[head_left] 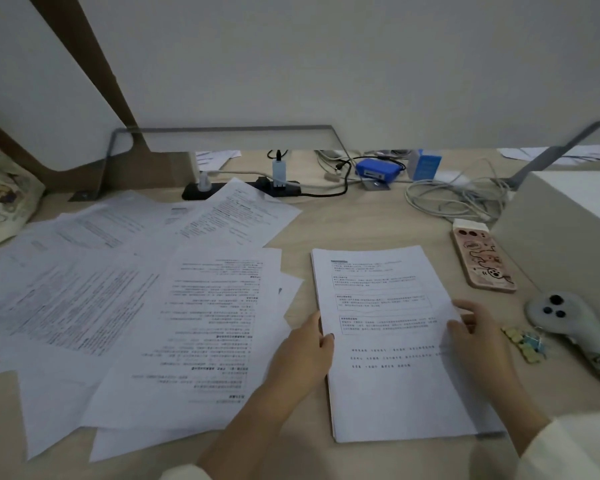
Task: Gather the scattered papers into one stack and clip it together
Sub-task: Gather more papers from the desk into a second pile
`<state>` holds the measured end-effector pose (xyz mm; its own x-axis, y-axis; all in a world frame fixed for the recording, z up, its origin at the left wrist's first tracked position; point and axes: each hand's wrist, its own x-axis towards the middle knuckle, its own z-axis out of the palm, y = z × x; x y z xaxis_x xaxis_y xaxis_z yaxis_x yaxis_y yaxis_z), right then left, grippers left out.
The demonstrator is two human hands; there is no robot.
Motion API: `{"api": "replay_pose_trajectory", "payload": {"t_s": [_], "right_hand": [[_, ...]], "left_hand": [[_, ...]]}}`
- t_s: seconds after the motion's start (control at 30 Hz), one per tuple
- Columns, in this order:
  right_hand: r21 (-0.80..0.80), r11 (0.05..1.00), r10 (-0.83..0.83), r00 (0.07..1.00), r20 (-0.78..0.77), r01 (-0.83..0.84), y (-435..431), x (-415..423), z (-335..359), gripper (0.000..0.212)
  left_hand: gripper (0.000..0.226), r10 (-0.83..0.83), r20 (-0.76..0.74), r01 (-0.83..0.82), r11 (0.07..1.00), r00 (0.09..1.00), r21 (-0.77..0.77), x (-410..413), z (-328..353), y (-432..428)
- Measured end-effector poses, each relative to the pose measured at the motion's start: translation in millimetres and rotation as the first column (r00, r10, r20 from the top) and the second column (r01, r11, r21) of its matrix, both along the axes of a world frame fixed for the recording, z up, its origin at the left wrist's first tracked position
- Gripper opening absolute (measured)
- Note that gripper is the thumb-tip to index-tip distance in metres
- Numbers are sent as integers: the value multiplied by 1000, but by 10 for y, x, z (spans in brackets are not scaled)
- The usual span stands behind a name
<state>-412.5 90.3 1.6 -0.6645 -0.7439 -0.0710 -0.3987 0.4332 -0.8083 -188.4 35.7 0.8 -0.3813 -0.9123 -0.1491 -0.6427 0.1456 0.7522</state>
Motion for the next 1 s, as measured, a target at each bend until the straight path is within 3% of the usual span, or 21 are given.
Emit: {"api": "replay_pose_trajectory", "payload": {"t_s": [0.13,0.23,0.37,0.43,0.53,0.7,0.83,0.9,1.0], "right_hand": [[161,987,65,974,-219,-30,-6,15,2,48],[217,973,144,948,-284,-82,-16,103,106,51],[155,955,285,931,-229,-254,-130,419,278,47],[100,927,371,919,-129,-360,-204,687,352,45],[38,868,484,862,149,-494,-293,1191,469,42],[10,785,565,723,399,-619,-437,1877,449,43],[19,859,447,766,462,-512,-540,2136,319,51],[22,902,370,796,478,-432,-574,2165,273,53],[8,933,291,765,575,-360,-600,2160,261,48]], "left_hand": [[31,-47,95,53,997,994,-56,81,44,-4],[33,4,174,19,991,985,-131,222,113,-52],[31,89,28,-82,977,996,-196,516,161,-146],[31,114,-14,-115,967,993,-228,730,134,-198],[36,156,-2,-152,958,988,-241,1142,67,-218],[52,341,150,-290,915,928,-282,1953,-72,-115],[72,461,246,-418,884,853,-209,2417,-174,-1],[76,433,276,-398,901,858,-176,2503,-225,45],[78,391,296,-344,917,871,-201,2517,-290,73]]}}
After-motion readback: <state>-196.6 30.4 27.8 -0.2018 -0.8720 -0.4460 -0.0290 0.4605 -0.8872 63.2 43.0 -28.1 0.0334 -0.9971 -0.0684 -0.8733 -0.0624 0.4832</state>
